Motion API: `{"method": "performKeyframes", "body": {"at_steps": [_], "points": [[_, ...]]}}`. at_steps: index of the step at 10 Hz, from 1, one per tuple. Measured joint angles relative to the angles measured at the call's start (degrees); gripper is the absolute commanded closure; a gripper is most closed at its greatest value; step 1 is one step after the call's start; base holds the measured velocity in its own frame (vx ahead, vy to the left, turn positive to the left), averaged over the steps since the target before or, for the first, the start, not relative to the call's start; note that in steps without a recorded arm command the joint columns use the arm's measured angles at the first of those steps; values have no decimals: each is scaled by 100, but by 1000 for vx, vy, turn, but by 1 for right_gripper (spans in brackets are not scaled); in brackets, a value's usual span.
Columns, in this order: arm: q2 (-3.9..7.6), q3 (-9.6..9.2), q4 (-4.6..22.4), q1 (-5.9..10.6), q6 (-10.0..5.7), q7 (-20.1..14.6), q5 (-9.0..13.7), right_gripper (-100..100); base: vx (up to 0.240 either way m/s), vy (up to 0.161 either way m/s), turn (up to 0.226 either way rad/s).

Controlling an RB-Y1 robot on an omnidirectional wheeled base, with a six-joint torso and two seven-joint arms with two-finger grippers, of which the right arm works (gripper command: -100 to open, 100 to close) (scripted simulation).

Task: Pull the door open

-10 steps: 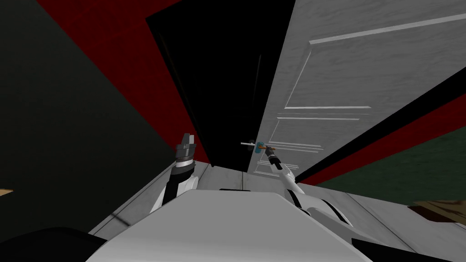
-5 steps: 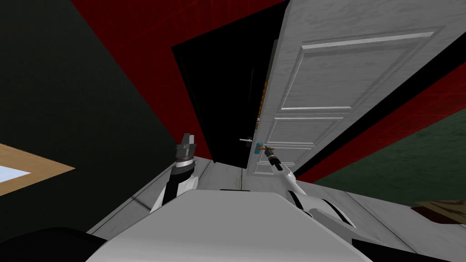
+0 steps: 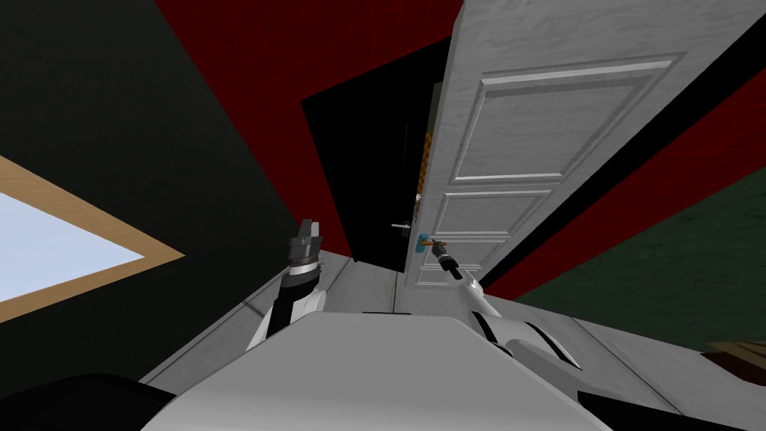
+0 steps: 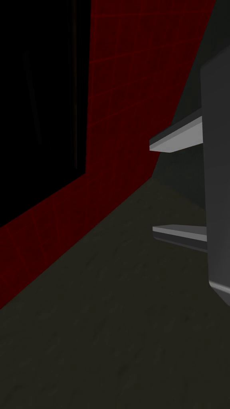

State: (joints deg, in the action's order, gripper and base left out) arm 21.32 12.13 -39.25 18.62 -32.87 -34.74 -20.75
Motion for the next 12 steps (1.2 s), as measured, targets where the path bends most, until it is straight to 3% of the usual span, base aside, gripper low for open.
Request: {"method": "performKeyframes", "body": {"at_steps": [3, 4, 6, 8, 10, 12], "points": [[74, -148, -192, -90, -60, -236, -132, 100, -192, -85, 60], [101, -189, -72, -30, -164, -298, -178, 100, -192, -115, 55], [125, -347, -264, -142, -194, -498, -307, 100, -198, -113, 57], [180, -458, -231, -133, -341, -658, -409, 100, -227, -107, 45], [185, -535, -263, -192, -392, -756, -480, 100, -101, -67, 29], [277, -586, -297, -257, -529, -900, -562, 100, -162, -111, 70]]}}
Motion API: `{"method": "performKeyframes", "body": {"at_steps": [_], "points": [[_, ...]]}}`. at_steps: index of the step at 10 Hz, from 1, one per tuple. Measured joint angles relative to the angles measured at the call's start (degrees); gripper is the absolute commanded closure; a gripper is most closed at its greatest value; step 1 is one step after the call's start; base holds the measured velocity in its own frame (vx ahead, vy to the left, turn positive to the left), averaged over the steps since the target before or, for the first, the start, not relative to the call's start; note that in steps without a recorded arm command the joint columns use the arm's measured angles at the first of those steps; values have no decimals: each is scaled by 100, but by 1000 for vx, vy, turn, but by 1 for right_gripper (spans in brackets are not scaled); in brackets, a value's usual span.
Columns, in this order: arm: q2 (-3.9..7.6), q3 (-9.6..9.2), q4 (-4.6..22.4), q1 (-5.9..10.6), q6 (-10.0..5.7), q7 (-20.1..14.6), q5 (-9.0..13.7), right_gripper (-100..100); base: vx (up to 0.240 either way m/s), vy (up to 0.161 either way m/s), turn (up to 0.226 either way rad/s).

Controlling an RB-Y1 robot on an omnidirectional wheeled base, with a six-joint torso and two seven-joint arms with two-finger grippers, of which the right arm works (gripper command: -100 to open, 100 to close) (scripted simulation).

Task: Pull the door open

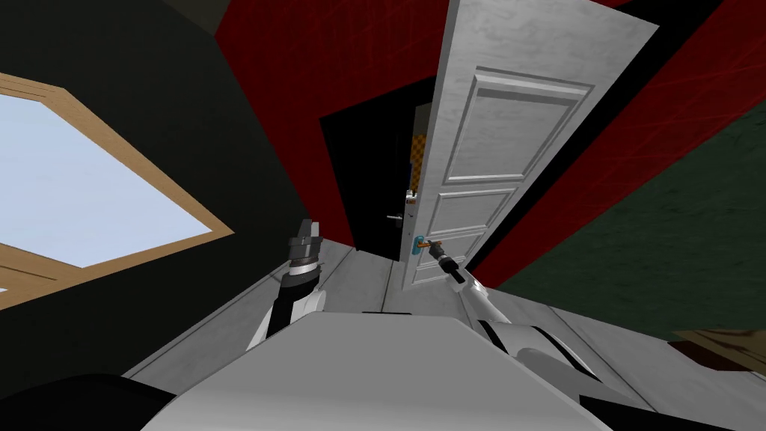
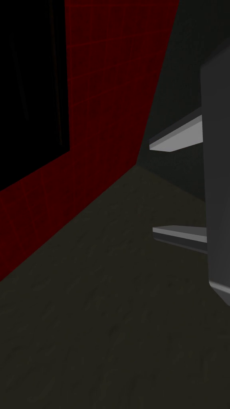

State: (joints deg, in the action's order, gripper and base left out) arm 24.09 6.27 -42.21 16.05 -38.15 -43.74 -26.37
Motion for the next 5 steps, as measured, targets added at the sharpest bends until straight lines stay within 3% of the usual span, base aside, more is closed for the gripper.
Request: {"method": "performKeyframes", "body": {"at_steps": [5], "points": [[223, -170, -91, -187, -501, -421, -240, 100, -137, -98, 61]]}}
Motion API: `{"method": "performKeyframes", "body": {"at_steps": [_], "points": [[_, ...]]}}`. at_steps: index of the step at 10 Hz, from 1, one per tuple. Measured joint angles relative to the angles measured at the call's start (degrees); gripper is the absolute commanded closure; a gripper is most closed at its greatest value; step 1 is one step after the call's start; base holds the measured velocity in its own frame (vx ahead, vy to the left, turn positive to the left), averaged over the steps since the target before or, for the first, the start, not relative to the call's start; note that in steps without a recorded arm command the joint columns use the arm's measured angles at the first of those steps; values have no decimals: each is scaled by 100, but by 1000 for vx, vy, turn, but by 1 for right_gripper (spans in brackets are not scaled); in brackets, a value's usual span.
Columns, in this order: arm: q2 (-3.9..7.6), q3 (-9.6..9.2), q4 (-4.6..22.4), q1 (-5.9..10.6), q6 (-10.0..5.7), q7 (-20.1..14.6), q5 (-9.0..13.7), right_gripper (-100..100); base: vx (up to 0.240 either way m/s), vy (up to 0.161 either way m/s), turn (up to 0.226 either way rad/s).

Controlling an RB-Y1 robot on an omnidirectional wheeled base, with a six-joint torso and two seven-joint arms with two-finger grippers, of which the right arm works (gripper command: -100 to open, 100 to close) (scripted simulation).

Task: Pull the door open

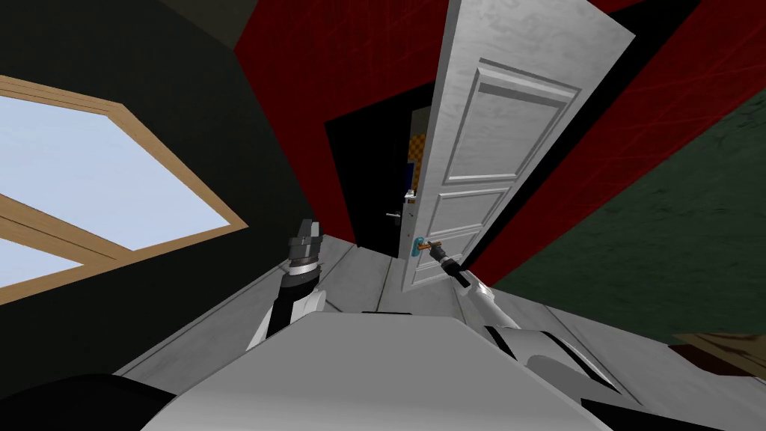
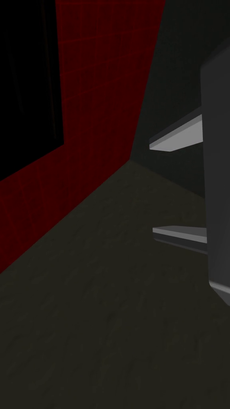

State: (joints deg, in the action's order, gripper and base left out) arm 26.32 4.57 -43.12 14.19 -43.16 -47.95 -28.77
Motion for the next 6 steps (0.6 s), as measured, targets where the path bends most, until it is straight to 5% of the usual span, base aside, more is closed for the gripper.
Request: {"method": "performKeyframes", "body": {"at_steps": [6], "points": [[176, -52, -15, -133, -398, -246, -167, 100, -120, -77, 61]]}}
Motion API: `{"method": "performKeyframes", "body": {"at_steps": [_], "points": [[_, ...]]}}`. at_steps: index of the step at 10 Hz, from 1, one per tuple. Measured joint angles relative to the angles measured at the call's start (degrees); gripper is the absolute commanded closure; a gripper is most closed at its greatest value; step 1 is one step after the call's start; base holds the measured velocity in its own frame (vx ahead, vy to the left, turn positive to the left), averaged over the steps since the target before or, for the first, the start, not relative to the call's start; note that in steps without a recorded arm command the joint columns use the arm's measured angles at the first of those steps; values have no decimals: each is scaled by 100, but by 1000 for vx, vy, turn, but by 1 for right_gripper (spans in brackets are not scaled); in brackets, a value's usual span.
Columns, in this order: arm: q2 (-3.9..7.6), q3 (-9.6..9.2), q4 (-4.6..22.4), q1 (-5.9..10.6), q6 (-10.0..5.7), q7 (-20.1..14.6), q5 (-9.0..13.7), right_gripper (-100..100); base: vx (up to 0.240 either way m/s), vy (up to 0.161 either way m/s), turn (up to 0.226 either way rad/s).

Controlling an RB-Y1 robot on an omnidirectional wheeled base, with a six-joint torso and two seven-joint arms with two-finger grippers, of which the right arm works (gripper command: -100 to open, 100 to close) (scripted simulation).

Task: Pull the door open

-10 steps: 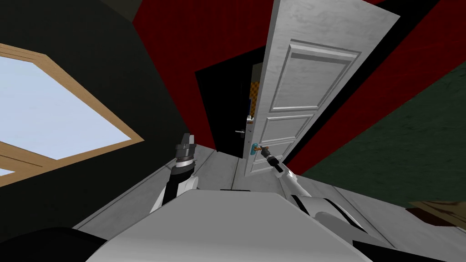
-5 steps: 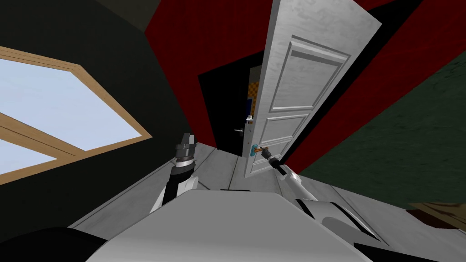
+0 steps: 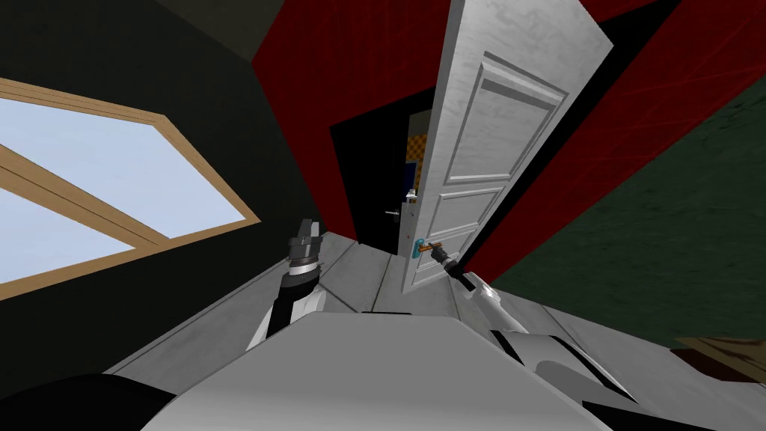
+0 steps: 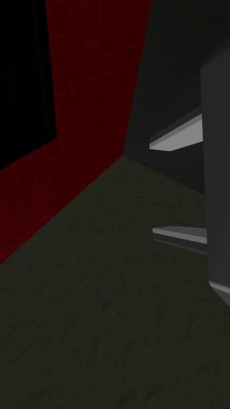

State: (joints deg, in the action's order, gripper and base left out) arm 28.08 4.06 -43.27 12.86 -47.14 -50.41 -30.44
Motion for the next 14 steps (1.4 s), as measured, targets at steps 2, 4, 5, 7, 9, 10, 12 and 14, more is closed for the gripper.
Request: {"method": "performKeyframes", "body": {"at_steps": [2, 4, 5, 7, 9, 10, 12, 14], "points": [[56, 2, 110, 3, -225, -46, -44, 100, -126, -96, 84], [151, -6, 76, -103, -433, -161, -118, 100, -147, -118, 78], [186, -12, 63, -137, -518, -212, -146, 100, -125, -121, 84], [261, -17, 101, -210, -751, -291, -207, 100, -135, -105, 65], [304, -13, 27, -281, -818, -350, -242, 100, -101, -76, 81], [334, 16, 86, -280, -875, -353, -257, 100, -189, -142, 180], [373, 57, 130, -275, -1002, -385, -293, 100, -156, -153, 155], [396, 78, 213, -284, -1167, -402, -341, 100, -172, -148, 156]]}}
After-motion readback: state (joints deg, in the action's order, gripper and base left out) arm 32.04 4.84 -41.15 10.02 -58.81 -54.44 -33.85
